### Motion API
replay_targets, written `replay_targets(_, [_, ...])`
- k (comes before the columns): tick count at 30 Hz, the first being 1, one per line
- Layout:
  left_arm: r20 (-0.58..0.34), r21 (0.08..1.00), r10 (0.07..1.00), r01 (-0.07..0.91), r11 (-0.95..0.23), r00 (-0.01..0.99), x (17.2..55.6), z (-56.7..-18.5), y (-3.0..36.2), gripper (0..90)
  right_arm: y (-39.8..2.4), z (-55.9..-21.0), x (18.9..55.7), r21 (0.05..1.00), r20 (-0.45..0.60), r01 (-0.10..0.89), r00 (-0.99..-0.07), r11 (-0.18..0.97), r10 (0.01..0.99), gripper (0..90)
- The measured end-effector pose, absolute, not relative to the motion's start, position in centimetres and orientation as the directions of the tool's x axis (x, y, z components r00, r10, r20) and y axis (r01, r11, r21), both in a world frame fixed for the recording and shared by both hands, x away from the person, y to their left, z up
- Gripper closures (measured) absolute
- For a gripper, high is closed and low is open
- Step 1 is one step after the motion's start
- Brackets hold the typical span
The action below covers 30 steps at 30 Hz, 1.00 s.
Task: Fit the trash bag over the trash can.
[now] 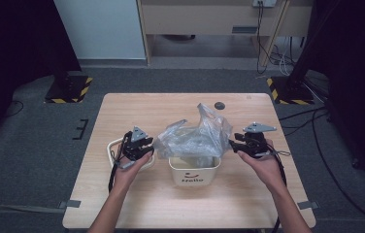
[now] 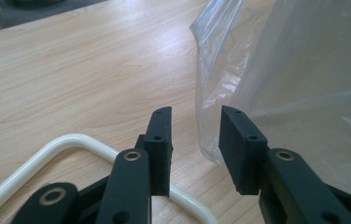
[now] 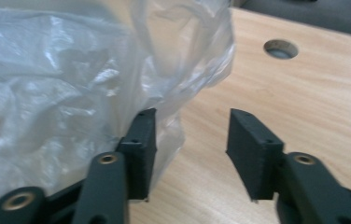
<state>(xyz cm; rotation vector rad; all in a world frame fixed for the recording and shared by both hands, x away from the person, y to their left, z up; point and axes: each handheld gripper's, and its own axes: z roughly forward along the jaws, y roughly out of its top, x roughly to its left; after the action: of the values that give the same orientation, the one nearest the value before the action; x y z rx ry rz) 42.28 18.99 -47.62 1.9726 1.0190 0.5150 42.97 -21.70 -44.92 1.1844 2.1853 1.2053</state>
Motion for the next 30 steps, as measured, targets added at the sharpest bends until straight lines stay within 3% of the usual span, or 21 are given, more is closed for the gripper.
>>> replay_targets(5, [-0.028,0.828,0.807,0.466,-0.312,0.59,41.9,-47.2,19.4,67.0,-22.3,-44.4,42.9,0.843,0.07,0.476,-0.559,0.251,0.826,43.6])
replay_targets(20, [-0.046,0.851,0.801,0.443,-0.281,0.597,40.4,-45.5,20.8,71.8,-22.7,-41.0,39.9,0.857,0.038,0.436,-0.585,0.275,0.81,57.1])
replay_targets(22, [-0.023,0.852,0.79,0.426,-0.306,0.613,40.0,-45.2,20.9,70.5,-22.5,-40.6,39.4,0.855,0.029,0.433,-0.591,0.286,0.806,56.5])
replay_targets(30, [-0.1,0.884,0.795,0.42,-0.206,0.598,39.5,-43.2,23.1,60.4,-21.8,-38.7,38.8,0.875,0.062,0.414,-0.609,0.25,0.791,52.1])
